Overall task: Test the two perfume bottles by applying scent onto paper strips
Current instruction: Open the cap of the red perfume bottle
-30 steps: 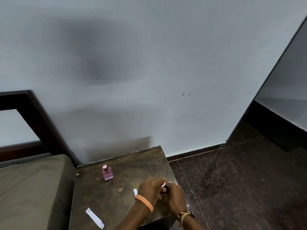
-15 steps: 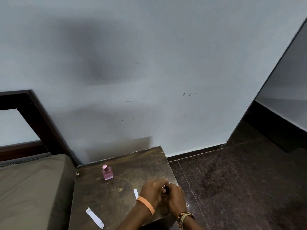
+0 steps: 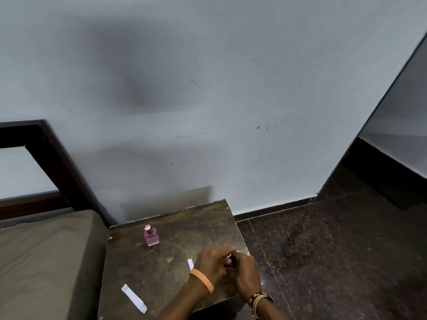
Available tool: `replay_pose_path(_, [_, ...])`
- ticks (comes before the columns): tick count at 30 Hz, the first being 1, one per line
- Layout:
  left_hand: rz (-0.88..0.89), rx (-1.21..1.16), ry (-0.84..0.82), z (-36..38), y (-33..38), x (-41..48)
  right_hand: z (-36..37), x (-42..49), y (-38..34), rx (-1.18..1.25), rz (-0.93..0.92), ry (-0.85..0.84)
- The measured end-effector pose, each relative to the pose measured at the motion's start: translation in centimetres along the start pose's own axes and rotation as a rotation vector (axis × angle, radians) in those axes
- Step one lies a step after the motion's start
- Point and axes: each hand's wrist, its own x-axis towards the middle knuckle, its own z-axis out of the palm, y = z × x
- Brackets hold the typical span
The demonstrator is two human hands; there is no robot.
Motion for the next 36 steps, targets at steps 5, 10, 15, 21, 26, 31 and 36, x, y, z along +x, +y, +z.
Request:
replay_pose_path(5, [-0.159, -0.049, 0.116, -0.1, -0.2, -0.4, -0.1, 0.0, -0.1, -0.017, -0.018, 0.006])
replay_pose_path(10, [-0.021, 0.002, 0.023, 0.2, 0.2, -0.5, -0.2, -0.1, -0.2, 0.006, -0.032, 0.007])
replay_pose_path(15, [-0.125, -0.038, 0.088, -0.5, 0.0, -0.2, 0.3, 0.2, 0.3, 0.043, 0.015, -0.018])
replay_pose_path(21, [-0.017, -0.029, 0.035, -0.1, -0.1, -0.2, 0.0, -0.1, 0.0, 0.023, -0.015, 0.008])
replay_pose_path(26, [-0.1, -0.044, 0.111, -0.6, -0.1, -0.3, -0.3, -0.1, -0.3, 0.001, -0.025, 0.004])
replay_pose_path(31, [-0.004, -0.012, 0.031, 0.0, -0.3, -0.5, -0.1, -0.1, -0.1, 0.029, -0.028, 0.001])
replay_pose_path(36, [-0.133, -0.044, 0.082, -0.5, -0.3, -0.4, -0.2, -0.1, -0.2, 0.029, -0.019, -0.009])
